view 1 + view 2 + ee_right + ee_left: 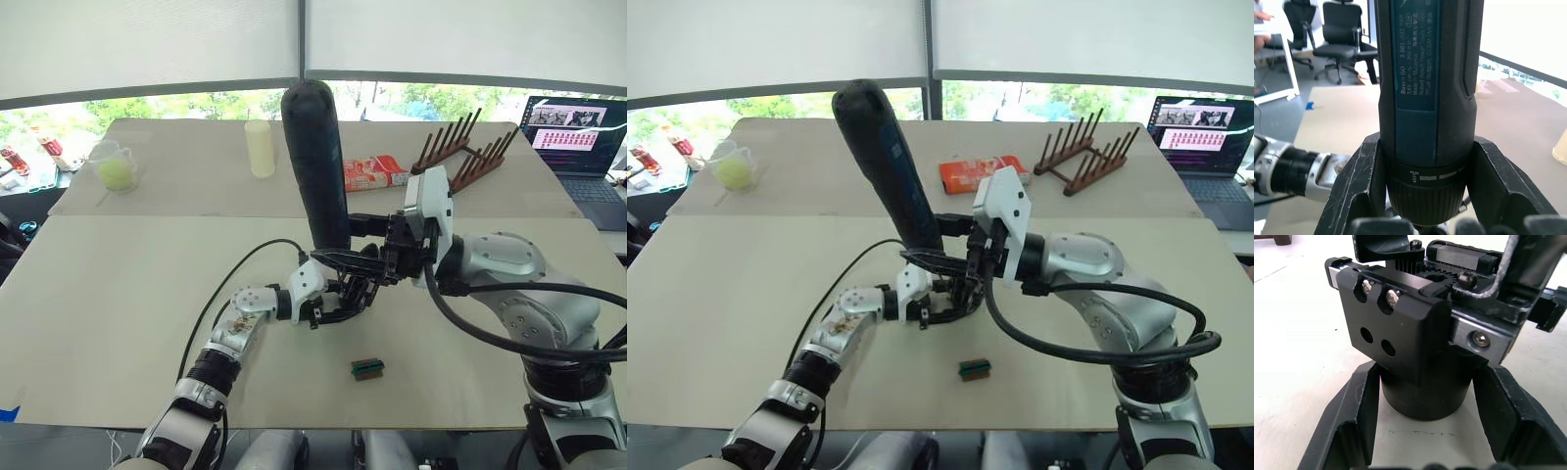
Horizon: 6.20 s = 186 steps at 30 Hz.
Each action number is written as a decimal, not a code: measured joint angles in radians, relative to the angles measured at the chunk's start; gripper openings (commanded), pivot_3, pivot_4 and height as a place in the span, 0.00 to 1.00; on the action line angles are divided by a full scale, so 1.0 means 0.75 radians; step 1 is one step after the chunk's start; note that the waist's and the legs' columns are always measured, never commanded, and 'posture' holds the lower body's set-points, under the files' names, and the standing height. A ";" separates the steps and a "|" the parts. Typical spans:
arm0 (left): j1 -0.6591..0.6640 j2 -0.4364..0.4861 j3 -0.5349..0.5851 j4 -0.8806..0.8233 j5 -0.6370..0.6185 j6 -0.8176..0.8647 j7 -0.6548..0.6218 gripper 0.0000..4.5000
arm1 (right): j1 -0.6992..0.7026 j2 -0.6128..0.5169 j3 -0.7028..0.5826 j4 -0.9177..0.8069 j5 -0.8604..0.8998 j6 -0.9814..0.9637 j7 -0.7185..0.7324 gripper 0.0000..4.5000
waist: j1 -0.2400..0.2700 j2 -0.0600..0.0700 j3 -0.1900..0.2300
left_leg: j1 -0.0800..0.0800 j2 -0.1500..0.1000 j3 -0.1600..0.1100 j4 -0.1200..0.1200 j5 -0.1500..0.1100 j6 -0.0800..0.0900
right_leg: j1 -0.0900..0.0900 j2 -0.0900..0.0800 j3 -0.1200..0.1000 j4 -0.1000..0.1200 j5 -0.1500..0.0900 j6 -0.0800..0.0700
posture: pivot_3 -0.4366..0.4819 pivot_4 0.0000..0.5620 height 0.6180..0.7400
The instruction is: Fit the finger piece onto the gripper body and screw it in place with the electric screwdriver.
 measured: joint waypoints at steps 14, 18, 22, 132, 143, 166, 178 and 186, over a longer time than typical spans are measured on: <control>-0.001 -0.001 0.000 0.001 0.000 0.000 0.001 0.51 | 0.001 -0.011 -0.011 -0.007 -0.012 0.009 0.000 0.42 | 0.000 0.000 0.000 | 0.000 0.000 0.000 0.000 0.000 0.000 | 0.000 0.000 0.000 0.000 0.000 0.000 | 0.48 0.27 1.00; -0.001 -0.001 0.000 0.001 0.000 0.000 0.001 0.51 | 0.016 -0.009 -0.010 -0.005 -0.023 0.009 0.006 0.42 | 0.000 0.000 0.000 | 0.000 0.000 0.000 0.000 0.000 0.000 | 0.000 0.000 0.000 0.000 0.000 0.000 | 0.48 0.27 1.00; -0.001 -0.001 0.000 0.001 0.000 0.000 0.002 0.51 | 0.026 -0.003 -0.010 -0.004 -0.024 0.009 0.007 0.42 | 0.000 0.000 0.000 | 0.000 0.000 0.000 0.000 0.000 0.000 | 0.000 0.000 0.000 0.000 0.000 0.000 | 0.48 0.27 1.00; -0.042 0.010 -0.010 0.039 0.013 0.024 0.015 0.51 | 0.195 0.012 0.076 0.235 -0.231 -0.510 0.231 0.42 | 0.000 0.001 -0.002 | 0.006 0.000 -0.001 0.000 0.000 -0.001 | 0.006 0.001 0.000 0.000 0.000 0.000 | 0.48 0.27 1.00; -0.042 0.012 -0.011 0.039 0.014 0.025 0.017 0.51 | 0.195 0.015 0.076 0.245 -0.231 -0.510 0.228 0.42 | 0.000 0.001 -0.003 | 0.006 0.000 -0.001 0.000 0.000 -0.001 | 0.006 0.001 0.000 0.000 0.000 0.000 | 0.48 0.27 1.00; -0.041 0.016 -0.008 0.009 0.005 0.060 0.023 0.51 | 0.178 0.056 -0.030 0.155 -0.064 -0.302 0.076 0.42 | -0.004 0.001 -0.001 | 0.001 0.000 0.000 -0.002 0.000 -0.001 | -0.001 0.001 0.001 0.000 0.000 0.000 | 0.48 0.27 1.00; -0.041 0.015 -0.009 0.004 0.005 0.070 0.032 0.51 | 0.081 0.064 -0.113 -0.030 0.173 -0.181 0.000 0.42 | -0.006 0.001 0.000 | 0.000 0.000 -0.001 -0.003 0.000 -0.001 | -0.001 0.001 0.000 0.000 0.000 0.000 | 0.48 0.27 1.00; 0.019 0.139 0.002 -0.165 -0.055 0.267 -0.043 1.00 | 0.141 -0.147 -0.235 -0.086 0.536 0.053 -0.048 0.42 | -0.015 0.001 0.001 | 0.000 0.002 -0.001 -0.005 0.000 -0.001 | -0.002 -0.002 0.002 -0.001 0.000 0.000 | 0.48 0.27 1.00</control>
